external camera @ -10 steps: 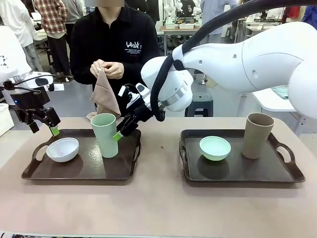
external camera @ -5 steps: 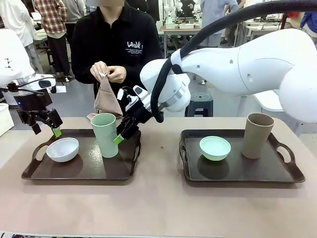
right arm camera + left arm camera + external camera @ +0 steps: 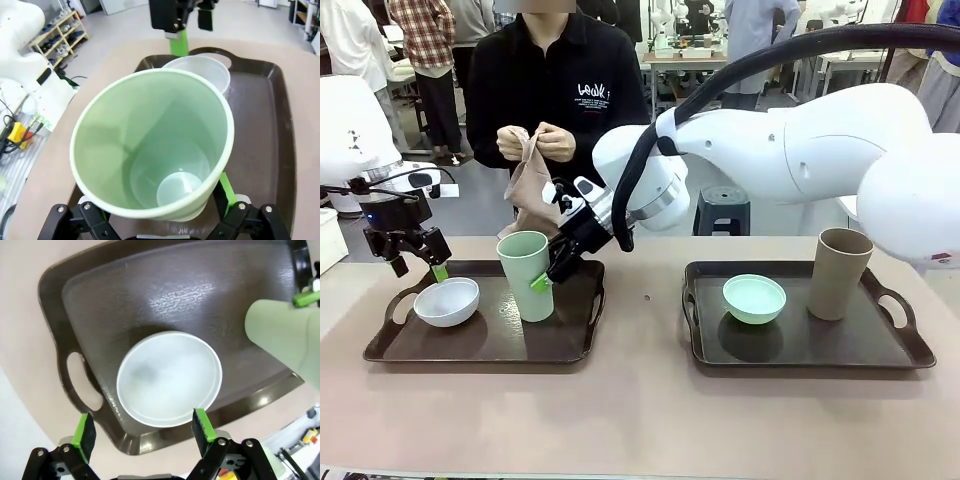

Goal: Set up a tray with a mat and arrange the tableware.
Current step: Pick up the Picnic Bowl and Reusable plastic cup from the Handle tray in front of the human's position and hold them in the air.

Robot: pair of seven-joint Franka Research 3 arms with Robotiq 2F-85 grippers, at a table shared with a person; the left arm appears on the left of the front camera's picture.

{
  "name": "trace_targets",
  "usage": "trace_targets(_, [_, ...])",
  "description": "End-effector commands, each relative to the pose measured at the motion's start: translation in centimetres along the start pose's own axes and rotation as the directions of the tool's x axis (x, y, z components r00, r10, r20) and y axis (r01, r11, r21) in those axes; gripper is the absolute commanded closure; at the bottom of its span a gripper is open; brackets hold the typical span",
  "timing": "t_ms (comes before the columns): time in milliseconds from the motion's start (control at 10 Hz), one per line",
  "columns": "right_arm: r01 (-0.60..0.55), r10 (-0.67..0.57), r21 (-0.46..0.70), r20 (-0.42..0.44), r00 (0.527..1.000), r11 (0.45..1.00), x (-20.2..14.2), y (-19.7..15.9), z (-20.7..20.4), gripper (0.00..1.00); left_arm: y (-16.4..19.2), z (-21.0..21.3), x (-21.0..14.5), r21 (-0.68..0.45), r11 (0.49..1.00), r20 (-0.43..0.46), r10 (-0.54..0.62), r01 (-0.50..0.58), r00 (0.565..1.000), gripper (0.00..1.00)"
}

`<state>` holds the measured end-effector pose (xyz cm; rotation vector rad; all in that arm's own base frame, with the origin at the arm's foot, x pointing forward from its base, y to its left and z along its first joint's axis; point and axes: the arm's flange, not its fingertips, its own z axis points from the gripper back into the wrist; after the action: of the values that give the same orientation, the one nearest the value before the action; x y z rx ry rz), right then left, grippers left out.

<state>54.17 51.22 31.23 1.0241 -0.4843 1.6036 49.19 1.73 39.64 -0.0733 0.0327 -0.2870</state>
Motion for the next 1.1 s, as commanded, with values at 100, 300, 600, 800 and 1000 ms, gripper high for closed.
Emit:
trace_targets(100, [-0.029,0.029,0.037,0.007,1.000,0.999,0.7,-0.7,-1.5,0.00,2.0,-1.7,1.1,0.012,1.000,0.006,-0.019,0.019,1.000,0.00])
trace_targets(300, [-0.038,0.038,0.046,0.003,0.999,0.998,1.1,-1.1,-2.1,0.00,2.3,-3.1,2.2,-0.001,1.000,-0.013,-0.015,0.015,1.000,0.00])
trace_targets(600, [-0.047,0.047,0.043,0.014,0.999,0.998,1.1,-1.4,-2.8,0.00,2.6,-4.9,2.9,-0.004,1.000,-0.044,0.003,-0.003,0.999,0.00])
trace_targets(800, [-0.056,0.055,0.046,0.025,0.998,0.997,1.1,-1.4,-3.2,0.00,2.5,-5.2,2.7,-0.010,1.000,-0.040,0.013,-0.013,0.999,0.00])
trace_targets(1000, [-0.087,0.086,0.064,0.020,0.996,0.994,1.0,-1.4,-3.3,0.58,2.4,-5.6,2.9,0.012,1.000,-0.052,0.009,-0.008,0.999,0.49])
